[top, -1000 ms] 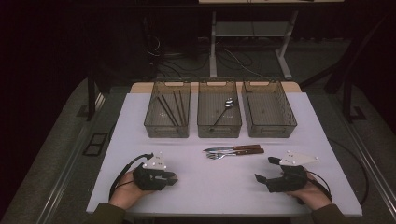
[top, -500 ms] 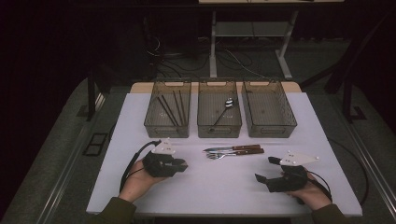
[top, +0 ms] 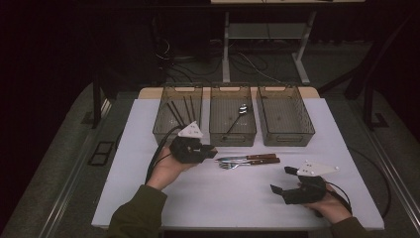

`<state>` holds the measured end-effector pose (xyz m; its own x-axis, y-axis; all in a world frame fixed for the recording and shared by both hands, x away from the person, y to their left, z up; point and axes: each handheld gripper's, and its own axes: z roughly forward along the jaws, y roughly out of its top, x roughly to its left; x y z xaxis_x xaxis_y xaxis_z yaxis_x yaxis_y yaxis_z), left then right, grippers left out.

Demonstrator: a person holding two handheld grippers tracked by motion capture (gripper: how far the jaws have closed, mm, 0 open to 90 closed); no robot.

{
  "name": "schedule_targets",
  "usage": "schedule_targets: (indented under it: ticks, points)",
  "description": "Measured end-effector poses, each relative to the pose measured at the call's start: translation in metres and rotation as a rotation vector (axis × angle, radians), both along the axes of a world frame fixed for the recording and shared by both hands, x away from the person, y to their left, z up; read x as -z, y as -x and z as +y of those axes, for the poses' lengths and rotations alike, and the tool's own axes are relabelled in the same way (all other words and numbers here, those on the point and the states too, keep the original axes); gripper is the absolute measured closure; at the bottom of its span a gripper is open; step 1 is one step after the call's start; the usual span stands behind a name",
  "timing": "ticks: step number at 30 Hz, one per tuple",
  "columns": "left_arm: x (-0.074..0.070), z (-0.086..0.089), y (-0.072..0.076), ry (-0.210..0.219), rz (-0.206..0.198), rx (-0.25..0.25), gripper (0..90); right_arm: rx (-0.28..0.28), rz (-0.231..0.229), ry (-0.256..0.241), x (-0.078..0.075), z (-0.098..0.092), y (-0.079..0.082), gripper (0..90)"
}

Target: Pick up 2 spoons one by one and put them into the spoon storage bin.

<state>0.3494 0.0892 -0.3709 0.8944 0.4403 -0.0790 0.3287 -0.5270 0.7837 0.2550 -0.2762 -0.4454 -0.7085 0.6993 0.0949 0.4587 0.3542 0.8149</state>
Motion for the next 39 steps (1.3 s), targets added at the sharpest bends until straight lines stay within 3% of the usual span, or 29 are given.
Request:
schedule_targets:
  ticks: [9, 20, 23, 25, 26, 29, 32, 37, 39]
  points:
    - [-0.019, -0.029, -0.034, 0.007, -0.026, 0.002, 73.6, -0.004, -0.003, -0.006, -0.001, 0.001, 0.000, 14.3]
    - [-0.032, -0.059, -0.076, 0.015, -0.047, -0.052, 73.6, -0.009, -0.005, -0.014, -0.002, 0.001, 0.001, 14.3]
    - [-0.031, -0.068, -0.087, 0.017, -0.045, -0.061, 73.6, -0.011, -0.006, -0.012, -0.002, 0.001, 0.001, 14.3]
    - [-0.029, -0.074, -0.095, -0.004, -0.047, -0.066, 73.5, -0.010, -0.006, -0.010, -0.002, 0.001, 0.000, 14.3]
    - [-0.027, -0.078, -0.098, 0.015, -0.041, -0.080, 73.5, -0.009, -0.006, -0.009, -0.002, 0.001, 0.000, 14.3]
    - [-0.023, -0.087, -0.107, 0.011, -0.040, -0.092, 73.5, -0.008, -0.007, -0.016, -0.002, 0.001, 0.000, 14.3]
    - [-0.016, -0.094, -0.115, -0.008, -0.040, -0.107, 73.5, -0.006, -0.006, -0.017, -0.002, 0.001, 0.000, 14.3]
    - [-0.007, -0.098, -0.124, -0.001, -0.033, -0.133, 73.4, -0.007, -0.006, -0.029, -0.003, 0.001, 0.001, 14.3]
    - [-0.003, -0.098, -0.126, -0.021, -0.029, -0.136, 73.3, -0.005, -0.005, -0.027, -0.003, 0.002, 0.000, 14.3]
